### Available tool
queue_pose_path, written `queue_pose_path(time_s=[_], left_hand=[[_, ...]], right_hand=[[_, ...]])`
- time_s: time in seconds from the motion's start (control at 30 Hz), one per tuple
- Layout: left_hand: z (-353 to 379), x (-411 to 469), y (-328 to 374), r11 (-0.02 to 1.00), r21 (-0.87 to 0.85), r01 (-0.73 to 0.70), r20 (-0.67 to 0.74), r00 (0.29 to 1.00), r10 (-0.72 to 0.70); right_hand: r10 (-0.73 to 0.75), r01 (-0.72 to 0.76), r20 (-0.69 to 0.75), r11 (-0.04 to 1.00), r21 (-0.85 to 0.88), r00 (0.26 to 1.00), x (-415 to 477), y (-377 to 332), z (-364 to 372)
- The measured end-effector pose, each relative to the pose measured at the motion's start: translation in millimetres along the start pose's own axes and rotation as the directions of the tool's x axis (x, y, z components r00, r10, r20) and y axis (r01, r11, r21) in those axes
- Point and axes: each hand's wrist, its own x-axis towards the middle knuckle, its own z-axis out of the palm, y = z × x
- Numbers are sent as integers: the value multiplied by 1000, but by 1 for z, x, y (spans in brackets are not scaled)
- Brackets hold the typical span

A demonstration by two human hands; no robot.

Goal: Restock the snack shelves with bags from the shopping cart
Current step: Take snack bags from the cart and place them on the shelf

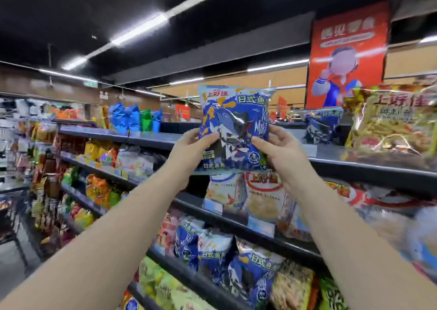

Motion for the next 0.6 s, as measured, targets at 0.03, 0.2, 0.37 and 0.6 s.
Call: queue_pose_path(time_s=[0.03, 0.2, 0.37, 0.6], left_hand=[[2, 21, 0, 1000, 0, -14, 29, 999, 14], [18, 109, -5, 995, 28, -100, 150, 984, 94], [53, 176, -12, 989, -37, -142, 308, 940, 147], [134, 232, -19, 999, -29, -44, 479, 876, 52]], right_hand=[[-27, 26, -16, 999, -35, 1000, 16, -2, 0], [-183, 144, -141, 957, -253, 973, 80, -4, -2], [-292, 134, -303, 883, -451, 907, 126, -1, -17], [-344, -63, -469, 750, -659, 813, 156, -17, -65]])
